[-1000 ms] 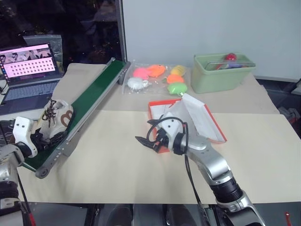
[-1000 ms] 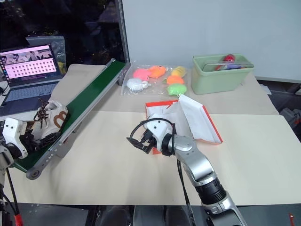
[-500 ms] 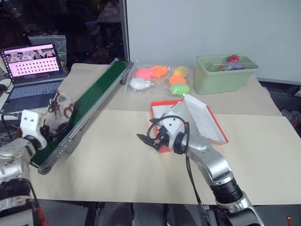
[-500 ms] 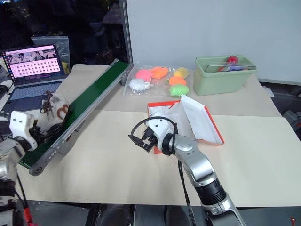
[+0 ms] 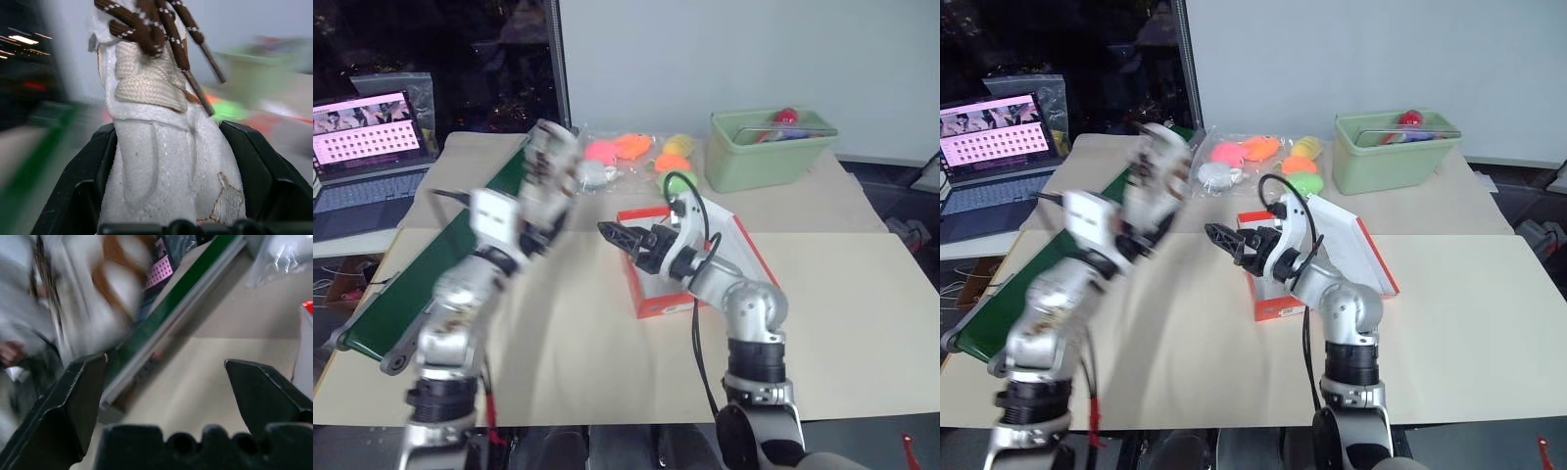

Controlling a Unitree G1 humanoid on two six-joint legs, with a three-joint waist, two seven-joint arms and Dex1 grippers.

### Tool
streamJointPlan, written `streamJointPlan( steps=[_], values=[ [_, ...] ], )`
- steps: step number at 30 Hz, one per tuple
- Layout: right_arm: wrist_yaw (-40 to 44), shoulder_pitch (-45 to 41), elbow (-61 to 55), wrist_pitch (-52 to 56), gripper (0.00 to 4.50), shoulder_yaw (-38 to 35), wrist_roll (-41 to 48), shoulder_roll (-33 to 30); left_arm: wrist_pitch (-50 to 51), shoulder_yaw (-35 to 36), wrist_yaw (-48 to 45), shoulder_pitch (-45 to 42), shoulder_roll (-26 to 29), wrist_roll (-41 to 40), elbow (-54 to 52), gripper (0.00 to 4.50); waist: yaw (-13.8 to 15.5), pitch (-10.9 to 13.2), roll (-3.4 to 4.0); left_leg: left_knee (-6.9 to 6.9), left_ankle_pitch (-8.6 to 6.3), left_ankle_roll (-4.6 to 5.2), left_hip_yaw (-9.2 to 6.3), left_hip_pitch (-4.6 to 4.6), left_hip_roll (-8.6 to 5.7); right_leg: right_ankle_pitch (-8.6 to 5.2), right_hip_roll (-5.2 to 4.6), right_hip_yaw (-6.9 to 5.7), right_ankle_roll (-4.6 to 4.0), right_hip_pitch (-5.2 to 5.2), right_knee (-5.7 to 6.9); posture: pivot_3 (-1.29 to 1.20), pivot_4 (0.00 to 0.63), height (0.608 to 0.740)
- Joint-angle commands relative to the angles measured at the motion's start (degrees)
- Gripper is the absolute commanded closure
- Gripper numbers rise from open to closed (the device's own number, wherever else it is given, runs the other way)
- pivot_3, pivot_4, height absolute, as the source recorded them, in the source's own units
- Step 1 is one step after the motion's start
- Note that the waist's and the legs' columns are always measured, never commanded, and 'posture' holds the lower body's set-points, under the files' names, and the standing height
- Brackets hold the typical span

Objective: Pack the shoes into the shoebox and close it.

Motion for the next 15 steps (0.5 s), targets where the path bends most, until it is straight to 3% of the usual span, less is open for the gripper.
streamJointPlan(
  steps=[1,15],
  values=[
    [-3.51,-3.27,0.08,1.50,0.00,-1.37,5.13,3.16,0.62,-0.07,-0.07,-1.06,-0.43,-0.97,-5.02,1.47,-0.53,0.03,0.07,0.00,0.00,0.00,0.01,0.01,0.02,0.00,0.04,0.01,0.00,-0.01,0.00,0.00,0.150,0.729],
    [-6.39,-5.77,2.07,-2.61,0.00,3.39,10.17,6.07,5.10,-4.49,-5.92,-9.33,-5.09,-5.12,-0.33,1.47,-0.35,0.06,0.21,0.02,0.01,0.01,0.03,-0.01,-0.01,-0.02,0.11,0.07,0.03,0.01,-0.05,0.00,0.150,0.729]
  ],
)
